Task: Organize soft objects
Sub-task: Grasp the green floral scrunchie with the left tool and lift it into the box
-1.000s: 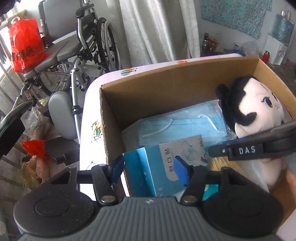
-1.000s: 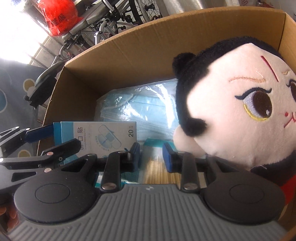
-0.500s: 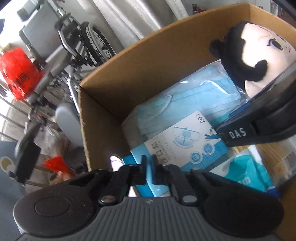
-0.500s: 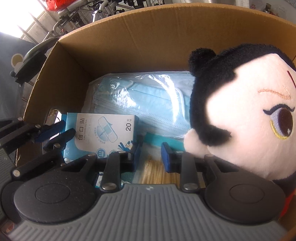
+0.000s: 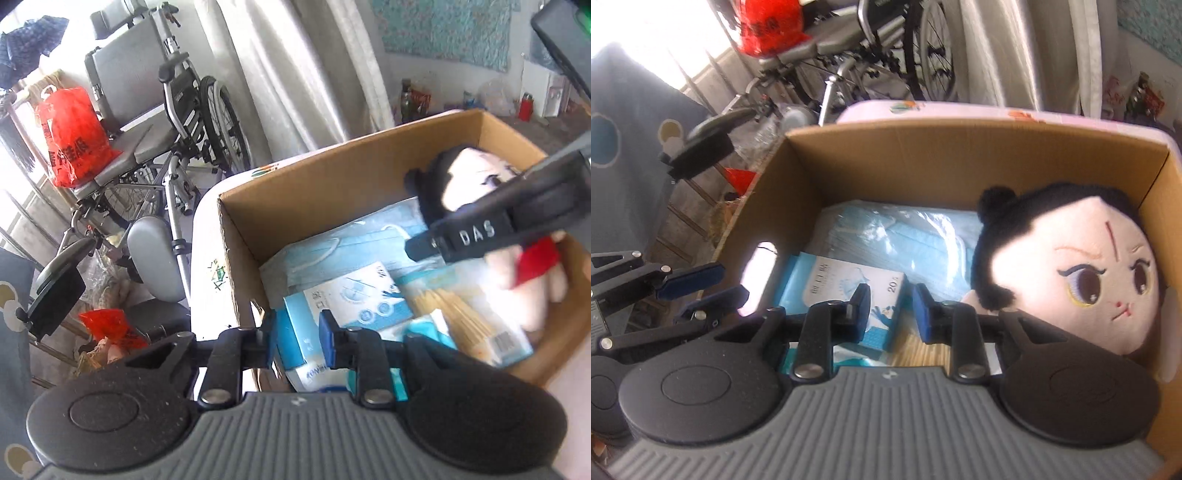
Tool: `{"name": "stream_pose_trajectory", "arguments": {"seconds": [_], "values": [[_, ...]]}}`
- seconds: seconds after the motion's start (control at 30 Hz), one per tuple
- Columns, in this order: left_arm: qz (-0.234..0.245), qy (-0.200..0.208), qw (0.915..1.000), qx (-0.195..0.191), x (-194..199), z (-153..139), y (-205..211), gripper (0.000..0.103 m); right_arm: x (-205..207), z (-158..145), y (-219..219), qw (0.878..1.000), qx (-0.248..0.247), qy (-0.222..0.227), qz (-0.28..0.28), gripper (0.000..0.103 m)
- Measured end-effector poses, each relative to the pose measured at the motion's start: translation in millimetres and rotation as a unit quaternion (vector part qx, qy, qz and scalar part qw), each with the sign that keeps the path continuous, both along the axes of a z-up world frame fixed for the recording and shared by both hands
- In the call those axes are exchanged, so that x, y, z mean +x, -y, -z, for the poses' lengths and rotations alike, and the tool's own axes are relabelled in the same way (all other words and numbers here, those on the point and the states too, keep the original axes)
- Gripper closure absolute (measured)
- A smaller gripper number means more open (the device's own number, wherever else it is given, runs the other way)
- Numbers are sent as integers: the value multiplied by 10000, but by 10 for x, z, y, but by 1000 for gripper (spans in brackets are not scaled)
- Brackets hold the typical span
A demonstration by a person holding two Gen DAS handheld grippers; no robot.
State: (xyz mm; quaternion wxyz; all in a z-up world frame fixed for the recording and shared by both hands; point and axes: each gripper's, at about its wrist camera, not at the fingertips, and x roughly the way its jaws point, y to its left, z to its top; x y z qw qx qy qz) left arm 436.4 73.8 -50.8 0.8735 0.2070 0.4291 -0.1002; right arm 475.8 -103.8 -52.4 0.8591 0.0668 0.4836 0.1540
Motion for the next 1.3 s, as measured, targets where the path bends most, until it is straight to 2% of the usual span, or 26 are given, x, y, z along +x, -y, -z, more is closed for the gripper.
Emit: {"name": "stream_pose_trajectory", "arguments": {"seconds": [0.1,0.2,0.23,0.3,0.33,0.37,0.4,0.43,0.57,0.63,0.67,0.7,0.73,0.77,0.8,0.87,0.9,0.93,0.97,1.0,1.03,1.07,1.13,1.3], "values": [[155,149,9987,-470,-515,-259,-162,76,-447,-366,204,9984,243,437,-254,74],[146,-131,9935,-1120,-1034,-297,-276,76,-889,-520,388,9973,333,506,-406,72],[180,-322,9903,-1337,-1215,-237,-284,76,-1023,-531,454,9969,445,449,-478,72],[456,-668,9852,-1510,-1517,-38,-204,75,-1364,-539,619,9962,641,334,-492,70],[512,-877,9820,-1590,-1620,76,-154,75,-1559,-529,697,9968,647,323,-348,65],[521,-1135,9773,-1713,-1694,198,-107,75,-1785,-466,755,9976,580,353,-153,55],[513,-1399,9712,-1857,-1766,347,-50,75,-1950,-367,766,9977,554,376,-90,53],[562,-1498,9686,-1902,-1818,448,1,75,-2061,-279,790,9978,581,316,-99,50],[934,-1461,9714,-1622,-1958,705,236,71,-2331,310,814,9949,890,-481,57,49],[760,-1588,9708,-1630,-1950,804,262,71,-2469,444,819,9951,849,-397,310,49],[621,-1593,9721,-1608,-1919,848,258,67,-2507,480,816,9948,902,-364,313,49],[562,-1500,9762,-1464,-1902,865,268,58,-2535,526,811,9937,1014,-380,276,48],[582,-1377,9802,-1302,-1905,871,284,56,-2547,589,798,9925,1103,-474,242,46],[638,-1278,9826,-1186,-1909,874,292,58,-2551,658,770,9916,1124,-613,190,44],[641,-1280,9826,-1179,-1901,884,292,66,-2551,707,755,9913,1108,-689,193,44],[529,-1494,9764,-1467,-1850,926,261,83,-2482,828,666,9910,1023,-845,146,42],[528,-1578,9746,-1497,-1840,957,266,89,-2495,845,645,9919,1029,-737,84,43],[557,-1624,9745,-1448,-1840,990,284,90,-2493,860,599,9935,916,-670,-7,48],[576,-1452,9783,-1363,-1862,1007,298,92,-2496,856,544,9956,710,-604,-96,65],[596,-1376,9806,-1266,-1869,1019,313,93,-2500,855,501,9964,564,-607,-150,77],[628,-1333,9813,-1236,-1885,1009,318,93,-2497,866,486,9955,681,-635,-163,86],[625,-1315,9806,-1313,-1896,993,317,93,-2494,873,485,9942,823,-675,-129,89],[688,-1291,9783,-1465,-1921,932,305,93,-2475,862,467,9953,761,-598,-66,89],[1032,-764,9828,-1328,-2061,554,309,93,-2479,611,483,9939,1066,-276,18,89]]}}
